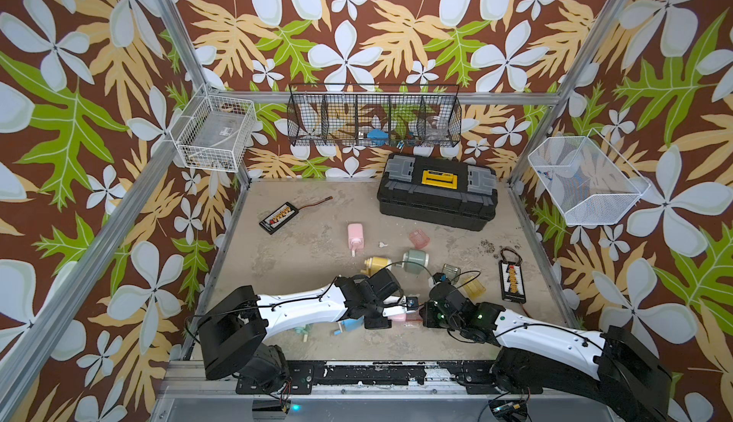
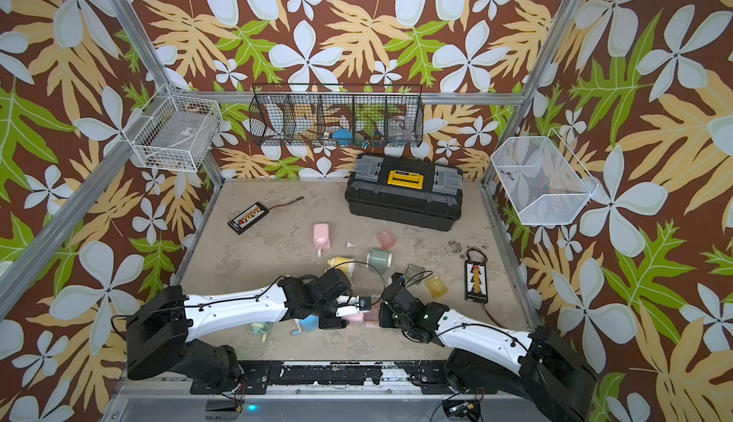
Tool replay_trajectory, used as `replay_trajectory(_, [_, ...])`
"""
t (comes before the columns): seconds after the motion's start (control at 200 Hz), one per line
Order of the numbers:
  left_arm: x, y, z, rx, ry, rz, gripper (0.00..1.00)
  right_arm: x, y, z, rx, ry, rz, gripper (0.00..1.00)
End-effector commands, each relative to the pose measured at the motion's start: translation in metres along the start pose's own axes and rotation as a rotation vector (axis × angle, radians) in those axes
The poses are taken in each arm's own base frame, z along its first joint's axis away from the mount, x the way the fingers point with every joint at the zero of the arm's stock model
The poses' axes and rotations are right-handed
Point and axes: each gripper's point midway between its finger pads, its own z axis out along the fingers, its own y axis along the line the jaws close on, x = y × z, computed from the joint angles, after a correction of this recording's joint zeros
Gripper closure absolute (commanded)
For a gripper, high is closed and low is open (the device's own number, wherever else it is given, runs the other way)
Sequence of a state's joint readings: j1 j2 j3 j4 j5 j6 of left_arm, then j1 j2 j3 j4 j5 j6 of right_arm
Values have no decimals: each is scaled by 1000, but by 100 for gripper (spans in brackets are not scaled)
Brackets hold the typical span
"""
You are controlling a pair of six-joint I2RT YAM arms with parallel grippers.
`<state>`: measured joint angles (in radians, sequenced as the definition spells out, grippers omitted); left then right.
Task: Put the tray back into the pencil sharpener
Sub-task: Close the container of the pencil sharpener.
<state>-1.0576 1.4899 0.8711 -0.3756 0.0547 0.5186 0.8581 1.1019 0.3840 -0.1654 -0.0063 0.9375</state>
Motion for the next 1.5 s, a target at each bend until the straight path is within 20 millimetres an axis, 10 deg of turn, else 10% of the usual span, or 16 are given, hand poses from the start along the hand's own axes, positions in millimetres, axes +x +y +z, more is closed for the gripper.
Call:
replay_trajectory(0.0, [-14, 2, -3, -4, -61, -18, 53, -2, 6, 0, -20, 1, -4, 86])
replay_trajectory(0.591, [-4, 2, 9, -9, -15, -37, 54, -1, 29, 0, -158, 4, 6, 85])
replay_trajectory(0.996, [-1, -2, 13, 3, -14, -35, 56, -14, 12, -26, -130, -101, 23, 60])
replay_trajectory(1.181, [2, -4, 15, 10, -9, -36, 60, -7, -15, -24, -26, -103, 62, 73])
replay_trajectory(1.496, [3, -6, 15, 14, -12, -37, 63, -3, 15, -8, -138, -30, 21, 87])
